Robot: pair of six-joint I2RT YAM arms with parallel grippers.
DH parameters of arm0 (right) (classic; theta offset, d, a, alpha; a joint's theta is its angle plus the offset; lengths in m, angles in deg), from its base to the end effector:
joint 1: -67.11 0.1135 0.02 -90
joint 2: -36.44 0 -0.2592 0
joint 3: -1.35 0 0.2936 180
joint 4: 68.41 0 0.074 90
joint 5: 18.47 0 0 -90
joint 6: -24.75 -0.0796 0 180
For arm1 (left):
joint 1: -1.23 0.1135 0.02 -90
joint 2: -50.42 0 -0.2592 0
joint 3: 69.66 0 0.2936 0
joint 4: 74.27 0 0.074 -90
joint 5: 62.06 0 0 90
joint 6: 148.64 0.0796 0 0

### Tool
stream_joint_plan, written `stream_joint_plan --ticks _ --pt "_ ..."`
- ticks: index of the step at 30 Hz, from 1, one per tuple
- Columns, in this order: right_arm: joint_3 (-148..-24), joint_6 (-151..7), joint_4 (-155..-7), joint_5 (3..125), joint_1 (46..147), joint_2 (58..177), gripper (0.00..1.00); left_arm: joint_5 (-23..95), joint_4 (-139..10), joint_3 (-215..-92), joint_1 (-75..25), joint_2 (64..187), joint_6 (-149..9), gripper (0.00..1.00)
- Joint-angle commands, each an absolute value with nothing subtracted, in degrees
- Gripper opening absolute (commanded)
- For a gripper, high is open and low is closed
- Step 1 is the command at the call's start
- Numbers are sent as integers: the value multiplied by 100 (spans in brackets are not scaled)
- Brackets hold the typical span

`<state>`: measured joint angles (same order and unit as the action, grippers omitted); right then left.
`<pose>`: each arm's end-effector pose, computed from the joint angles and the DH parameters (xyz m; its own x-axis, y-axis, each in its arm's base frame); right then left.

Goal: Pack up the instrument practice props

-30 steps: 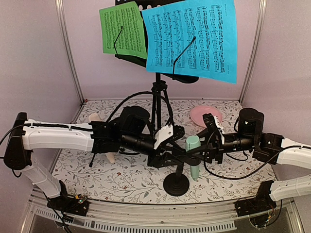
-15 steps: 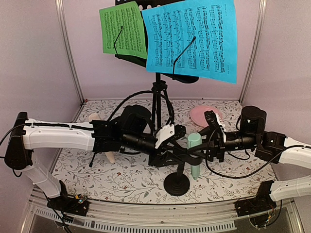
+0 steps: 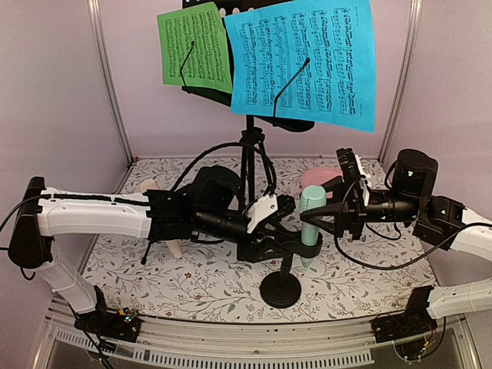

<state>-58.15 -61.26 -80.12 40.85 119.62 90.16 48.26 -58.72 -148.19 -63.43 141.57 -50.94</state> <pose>0.1506 0.2631 0.3373 0.0062 -0.0902 -0.9959 -0.9933 0.1147 -0.0166 0.1645 -0.4120 0.2383 -0.0691 0.4395 -0.8956 0.9968 0.0664 -0.0443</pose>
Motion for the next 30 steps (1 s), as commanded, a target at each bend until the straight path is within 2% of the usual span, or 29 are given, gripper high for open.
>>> stream_joint_plan --ticks 1,22,30 --pt "-6189 -6158 -7949 4174 12053 8936 32 4598 -5957 -14967 -6363 14217 -5140 0" --pt "-7388 -5775 -8328 5080 12046 8797 32 4456 -5966 -14756 -6371 14116 -5218 0" --pt "-7330 -5637 -8876 6022 12049 8364 32 4436 -5966 -14647 -6368 14034 -5205 0"
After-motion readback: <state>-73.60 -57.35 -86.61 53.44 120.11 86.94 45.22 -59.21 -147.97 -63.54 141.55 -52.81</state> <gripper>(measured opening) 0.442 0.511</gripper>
